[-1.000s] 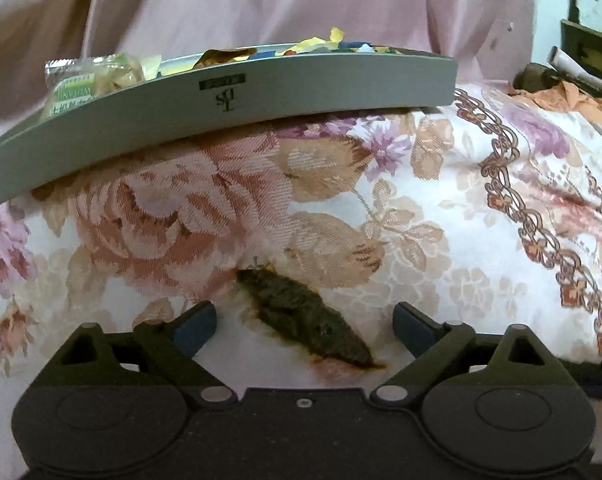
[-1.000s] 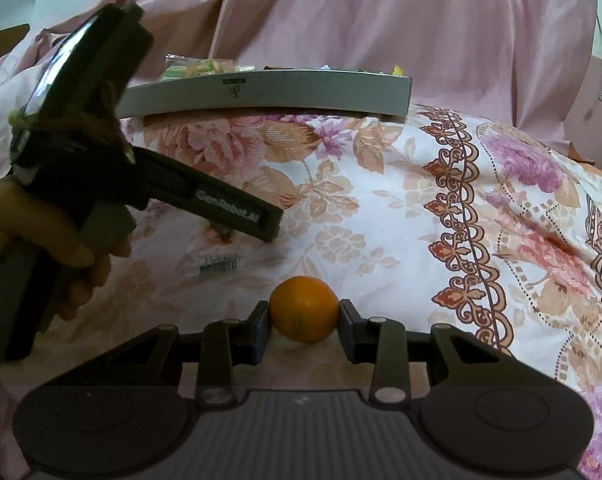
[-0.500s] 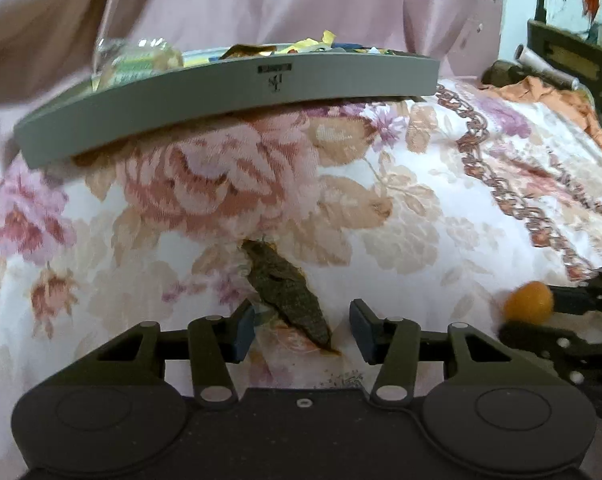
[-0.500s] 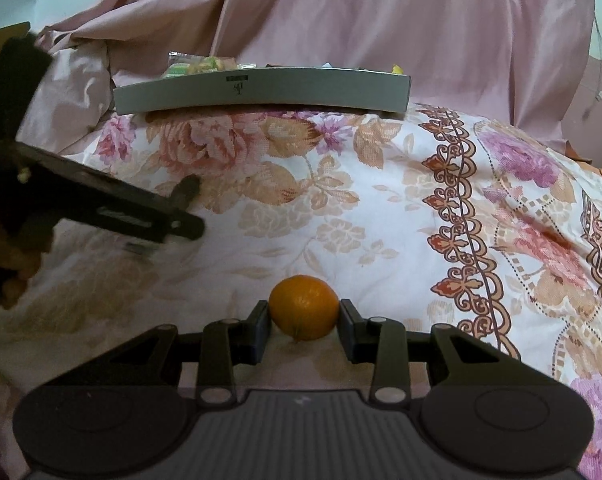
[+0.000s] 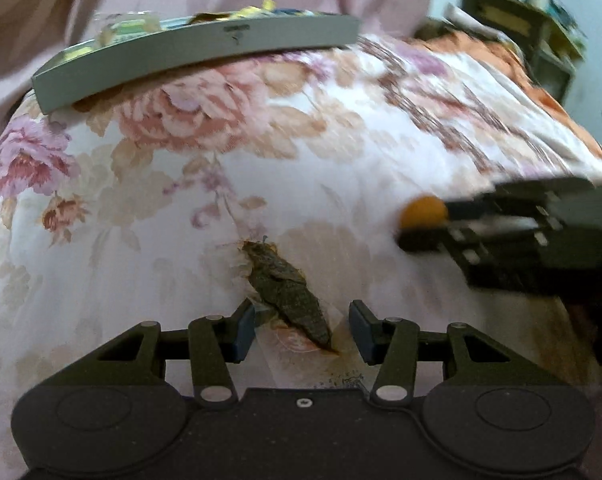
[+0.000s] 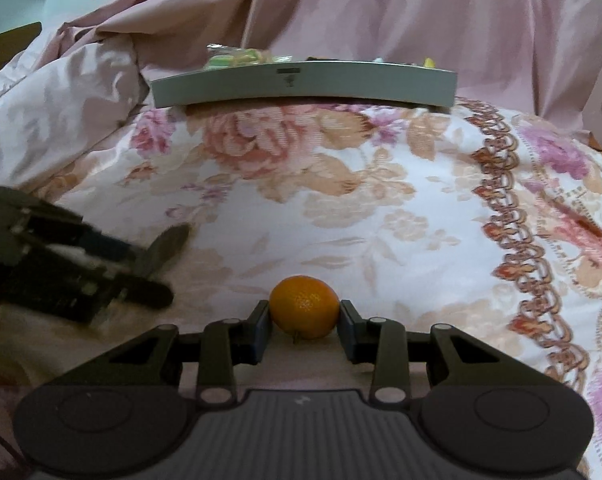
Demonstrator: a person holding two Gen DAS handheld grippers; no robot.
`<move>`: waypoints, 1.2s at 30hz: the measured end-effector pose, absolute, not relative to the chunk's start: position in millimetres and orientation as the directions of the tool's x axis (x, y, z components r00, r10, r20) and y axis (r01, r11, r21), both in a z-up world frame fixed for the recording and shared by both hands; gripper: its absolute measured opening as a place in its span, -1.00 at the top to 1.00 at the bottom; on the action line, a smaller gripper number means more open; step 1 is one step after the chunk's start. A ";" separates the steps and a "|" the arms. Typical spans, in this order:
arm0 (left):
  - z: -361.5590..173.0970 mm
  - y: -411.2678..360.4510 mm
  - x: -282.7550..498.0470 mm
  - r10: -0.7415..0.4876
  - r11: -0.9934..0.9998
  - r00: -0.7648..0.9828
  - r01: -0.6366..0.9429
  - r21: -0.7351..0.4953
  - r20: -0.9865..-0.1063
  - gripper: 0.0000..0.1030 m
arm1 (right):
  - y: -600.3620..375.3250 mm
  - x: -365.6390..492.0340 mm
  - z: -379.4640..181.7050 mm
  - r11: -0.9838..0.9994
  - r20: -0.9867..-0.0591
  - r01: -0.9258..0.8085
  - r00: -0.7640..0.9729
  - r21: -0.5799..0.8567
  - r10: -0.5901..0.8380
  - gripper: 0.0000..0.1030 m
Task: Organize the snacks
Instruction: 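Hold the orange with the right tool while the left tool grasps the brown dried snack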
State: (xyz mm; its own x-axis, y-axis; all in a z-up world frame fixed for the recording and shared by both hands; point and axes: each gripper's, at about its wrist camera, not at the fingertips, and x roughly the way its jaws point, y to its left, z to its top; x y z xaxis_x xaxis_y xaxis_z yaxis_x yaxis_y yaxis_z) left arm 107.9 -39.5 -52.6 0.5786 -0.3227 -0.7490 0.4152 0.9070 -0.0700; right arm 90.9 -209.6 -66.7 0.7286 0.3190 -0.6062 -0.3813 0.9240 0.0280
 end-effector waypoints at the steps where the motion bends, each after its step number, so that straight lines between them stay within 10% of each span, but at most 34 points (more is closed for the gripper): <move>1: -52.0 -35.2 104.3 -0.331 0.901 0.571 0.427 -0.073 -0.751 0.00 | -206.2 90.2 -66.0 0.923 -0.608 -0.382 0.724 0.039 0.326 0.22; 28: -58.3 -17.5 105.3 -0.358 0.916 0.638 0.382 -0.124 -0.682 -0.12 | -149.9 73.1 -69.2 0.880 -0.603 -0.468 0.725 -0.076 0.333 0.02; 36: -59.9 -17.0 105.5 -0.344 0.922 0.654 0.371 -0.111 -0.674 0.17 | -151.2 74.2 -69.6 0.875 -0.593 -0.481 0.723 -0.062 0.355 0.15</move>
State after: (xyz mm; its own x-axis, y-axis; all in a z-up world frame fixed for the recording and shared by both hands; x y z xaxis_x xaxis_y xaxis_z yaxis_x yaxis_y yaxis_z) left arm 105.5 -17.0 -59.9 0.6541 -0.3440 -0.6737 0.3705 0.9221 -0.1111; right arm 74.2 -151.2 -69.6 0.7226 0.3553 -0.5930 -0.4809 0.8746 -0.0620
